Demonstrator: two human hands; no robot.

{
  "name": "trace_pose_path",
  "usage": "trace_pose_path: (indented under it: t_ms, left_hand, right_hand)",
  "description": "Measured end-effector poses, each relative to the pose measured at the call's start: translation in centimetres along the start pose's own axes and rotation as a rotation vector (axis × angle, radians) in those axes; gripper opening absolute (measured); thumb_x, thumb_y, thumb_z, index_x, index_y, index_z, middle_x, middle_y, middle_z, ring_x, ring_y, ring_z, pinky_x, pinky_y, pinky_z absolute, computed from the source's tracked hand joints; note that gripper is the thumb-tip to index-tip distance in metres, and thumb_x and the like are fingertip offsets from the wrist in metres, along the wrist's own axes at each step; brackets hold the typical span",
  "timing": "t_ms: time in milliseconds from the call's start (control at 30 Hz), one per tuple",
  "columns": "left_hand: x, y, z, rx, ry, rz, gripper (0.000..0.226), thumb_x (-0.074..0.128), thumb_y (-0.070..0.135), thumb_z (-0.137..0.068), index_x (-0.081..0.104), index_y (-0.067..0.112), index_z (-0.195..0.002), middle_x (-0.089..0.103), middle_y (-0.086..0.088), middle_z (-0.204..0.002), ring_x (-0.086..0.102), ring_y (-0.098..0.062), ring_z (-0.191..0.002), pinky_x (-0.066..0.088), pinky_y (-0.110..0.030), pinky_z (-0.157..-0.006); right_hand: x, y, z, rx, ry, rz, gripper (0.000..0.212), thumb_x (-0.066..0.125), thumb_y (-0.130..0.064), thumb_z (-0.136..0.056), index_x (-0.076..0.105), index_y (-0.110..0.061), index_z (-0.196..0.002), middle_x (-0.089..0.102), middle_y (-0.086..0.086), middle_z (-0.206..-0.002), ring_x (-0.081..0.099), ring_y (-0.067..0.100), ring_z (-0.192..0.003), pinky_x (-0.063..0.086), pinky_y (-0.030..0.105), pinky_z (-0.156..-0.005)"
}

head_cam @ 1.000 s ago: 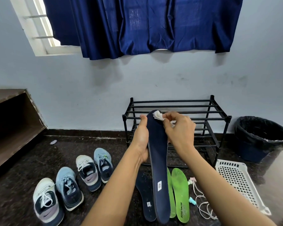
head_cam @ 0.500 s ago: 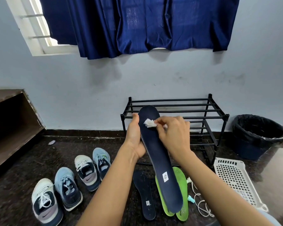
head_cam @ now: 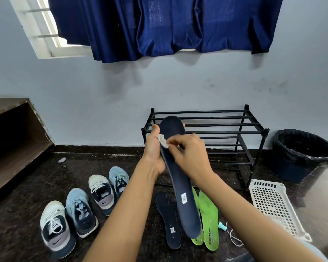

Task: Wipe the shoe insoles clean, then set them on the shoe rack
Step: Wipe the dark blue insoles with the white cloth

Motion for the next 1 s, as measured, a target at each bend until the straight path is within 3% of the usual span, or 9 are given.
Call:
trace_pose_path:
  t_ms: [67,200,300,433,500,633,800,1000]
  left_hand:
    - [-0.2,0.1,-0.1,0.002,-0.011,0.017,0.083,0.024,0.069,-0.095,0.061,0.002,-0.127,0.063,-0.020,-0.124,0.064,-0.030,-0.102,0.051,-0.038,-0.091]
    - [0.8,-0.5,-0.1,-0.008,-0.072,0.047,0.075,0.024,0.066,-0.096,0.068,0.007,-0.109,0.071,-0.015,-0.098,0.069,-0.026,-0.085,0.056,-0.034,-0.076]
    - [1.8,-1.2,-0.1,-0.038,-0.102,0.048,0.070,0.025,0.062,-0.098,0.070,0.008,-0.097,0.072,-0.014,-0.085,0.071,-0.024,-0.074,0.057,-0.029,-0.065]
    - [1.1,-0.3,-0.4,0.008,-0.110,0.078,0.078,0.016,0.061,-0.099,0.067,0.004,-0.115,0.068,-0.017,-0.105,0.070,-0.025,-0.089,0.056,-0.032,-0.081]
    - [0.6,0.2,-0.2,-0.003,-0.082,0.100,0.079,0.017,0.062,-0.099,0.067,0.002,-0.110,0.070,-0.019,-0.100,0.071,-0.026,-0.083,0.059,-0.031,-0.075]
    - [0.4,0.5,0.0,-0.016,-0.053,0.143,0.084,0.019,0.068,-0.096,0.061,0.001,-0.125,0.066,-0.020,-0.114,0.068,-0.029,-0.097,0.057,-0.034,-0.080]
    - [-0.3,0.6,-0.3,0.001,-0.016,0.125,0.069,0.022,0.060,-0.100,0.067,0.009,-0.103,0.074,-0.013,-0.090,0.073,-0.022,-0.078,0.054,-0.033,-0.073]
    - [-3.3,3.5,-1.2,0.021,0.040,0.070,0.069,0.022,0.059,-0.100,0.066,0.007,-0.102,0.074,-0.014,-0.086,0.072,-0.023,-0.072,0.055,-0.029,-0.066]
  right_hand:
    - [0.1,-0.5,0.5,-0.017,-0.028,-0.019,0.013,0.065,-0.014,-0.077,0.072,-0.024,-0.084,0.070,-0.010,-0.080,0.055,0.022,-0.080,0.040,0.030,-0.072]
    - [-1.4,0.6,-1.6,0.012,0.074,0.134,0.017,0.059,-0.028,-0.074,0.072,-0.029,-0.085,0.071,-0.009,-0.077,0.059,0.027,-0.079,0.047,0.041,-0.075]
    - [-2.4,0.8,-2.5,0.114,0.178,0.138,0.017,0.059,-0.026,-0.077,0.073,-0.028,-0.087,0.071,-0.009,-0.081,0.058,0.028,-0.085,0.039,0.037,-0.076]
    - [-0.5,-0.5,-0.5,0.016,0.111,0.057,0.019,0.057,-0.022,-0.074,0.072,-0.026,-0.083,0.072,-0.003,-0.079,0.058,0.029,-0.080,0.046,0.045,-0.076]
    - [0.4,-1.0,0.5,-0.029,0.085,0.049,0.016,0.057,-0.022,-0.074,0.072,-0.025,-0.082,0.071,-0.003,-0.077,0.058,0.029,-0.078,0.046,0.044,-0.074]
    - [0.2,-0.3,-0.8,-0.051,0.144,0.297,0.013,0.060,-0.030,-0.076,0.070,-0.030,-0.084,0.070,-0.009,-0.076,0.055,0.025,-0.079,0.032,0.037,-0.068]
    - [0.3,0.9,-3.9,0.056,0.223,0.319,0.009,0.062,-0.027,-0.082,0.070,-0.028,-0.087,0.071,-0.006,-0.081,0.051,0.027,-0.084,0.029,0.039,-0.074]
    - [2.6,-0.5,-4.4,-0.037,0.212,0.284,0.010,0.061,-0.029,-0.082,0.070,-0.029,-0.087,0.070,-0.008,-0.078,0.049,0.026,-0.083,0.027,0.037,-0.072]
Point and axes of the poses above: each hand's wrist, its own z-axis away from the middle knuckle, its own x-axis out of the palm, y = z × x, the point moved 2 cm from there along -z, towards the middle knuckle
